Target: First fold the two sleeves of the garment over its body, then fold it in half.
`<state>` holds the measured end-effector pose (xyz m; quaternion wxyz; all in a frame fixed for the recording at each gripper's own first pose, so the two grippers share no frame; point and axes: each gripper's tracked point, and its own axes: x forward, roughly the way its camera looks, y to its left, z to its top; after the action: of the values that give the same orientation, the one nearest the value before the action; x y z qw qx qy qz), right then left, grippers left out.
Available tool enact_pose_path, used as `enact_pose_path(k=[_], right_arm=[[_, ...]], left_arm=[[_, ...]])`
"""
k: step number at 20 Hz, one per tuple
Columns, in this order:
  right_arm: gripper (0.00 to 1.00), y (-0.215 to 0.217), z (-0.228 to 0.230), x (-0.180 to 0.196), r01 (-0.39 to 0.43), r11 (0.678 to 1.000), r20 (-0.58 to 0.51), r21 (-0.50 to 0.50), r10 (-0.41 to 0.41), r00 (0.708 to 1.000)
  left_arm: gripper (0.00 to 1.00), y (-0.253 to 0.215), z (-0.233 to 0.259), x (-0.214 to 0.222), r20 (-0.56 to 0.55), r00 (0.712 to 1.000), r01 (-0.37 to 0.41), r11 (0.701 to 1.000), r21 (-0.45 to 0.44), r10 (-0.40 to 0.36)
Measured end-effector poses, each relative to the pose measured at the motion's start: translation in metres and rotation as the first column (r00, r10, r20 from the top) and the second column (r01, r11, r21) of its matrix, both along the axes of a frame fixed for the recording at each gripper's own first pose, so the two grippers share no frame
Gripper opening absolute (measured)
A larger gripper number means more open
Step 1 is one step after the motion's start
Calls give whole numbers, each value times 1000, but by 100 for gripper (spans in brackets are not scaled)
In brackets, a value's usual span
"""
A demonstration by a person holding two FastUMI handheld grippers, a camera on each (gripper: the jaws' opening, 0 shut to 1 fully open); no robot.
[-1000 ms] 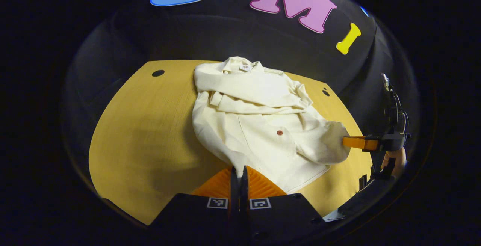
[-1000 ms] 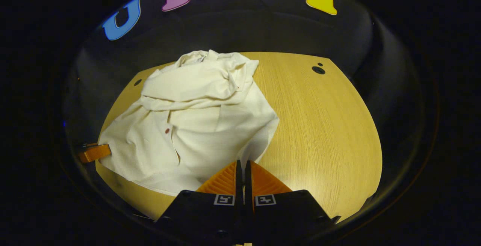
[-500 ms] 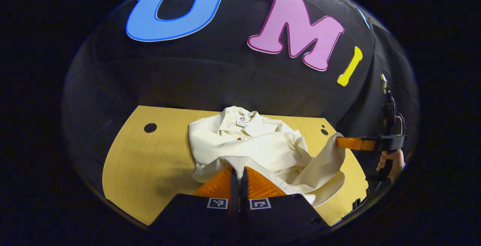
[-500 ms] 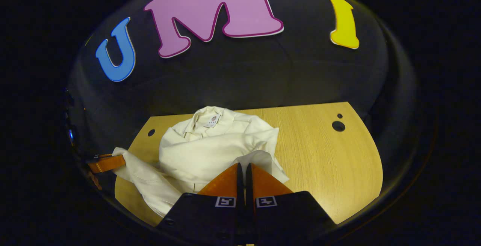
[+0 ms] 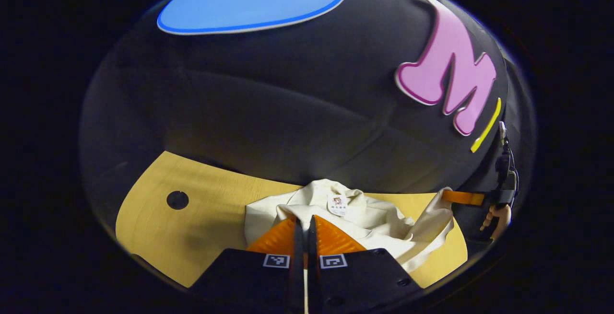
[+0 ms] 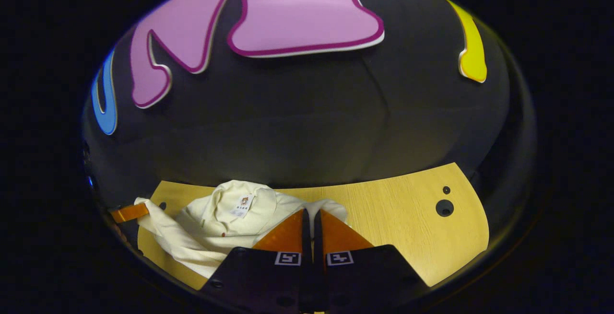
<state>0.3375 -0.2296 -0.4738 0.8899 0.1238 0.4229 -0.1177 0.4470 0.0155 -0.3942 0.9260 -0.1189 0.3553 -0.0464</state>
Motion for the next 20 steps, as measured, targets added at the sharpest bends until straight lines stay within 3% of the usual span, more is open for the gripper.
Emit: enact_pose_path(k=[3, 6, 7, 8, 9, 10, 14, 20], right_arm=[[5, -10, -37, 11, 30, 999, -1, -25, -30, 1000], [13, -24, -49, 11, 17, 994, 5, -110, -17, 1000], [27, -24, -44, 11, 6, 990, 16, -142, -4, 1000], [47, -24, -39, 12, -6, 987, 32, -160, 11, 999], [67, -20, -28, 11, -5, 985, 64, -173, 16, 998], [78, -16, -19, 10, -5, 985, 88, -174, 20, 996], [98, -5, 22, -8, 9, 983, 178, -186, 25, 984], [98, 8, 106, -59, 18, 959, 289, -283, 67, 955]], left_arm=[[8, 18, -33, 19, 9, 1000, -13, 996, 91, 12], [30, 31, -33, 32, 75, 997, -47, 983, 177, 34], [34, 27, -26, 33, 99, 995, -51, 984, 170, 35], [65, 26, -14, 33, 126, 991, -74, 981, 178, 52], [82, 21, -6, 29, 144, 989, -68, 983, 168, 44], [99, 17, 3, 25, 161, 986, -71, 983, 167, 43], [96, -7, 46, 3, 254, 967, -40, 972, 231, -21], [96, -56, 147, -65, 425, 901, -20, 970, 243, -88]])
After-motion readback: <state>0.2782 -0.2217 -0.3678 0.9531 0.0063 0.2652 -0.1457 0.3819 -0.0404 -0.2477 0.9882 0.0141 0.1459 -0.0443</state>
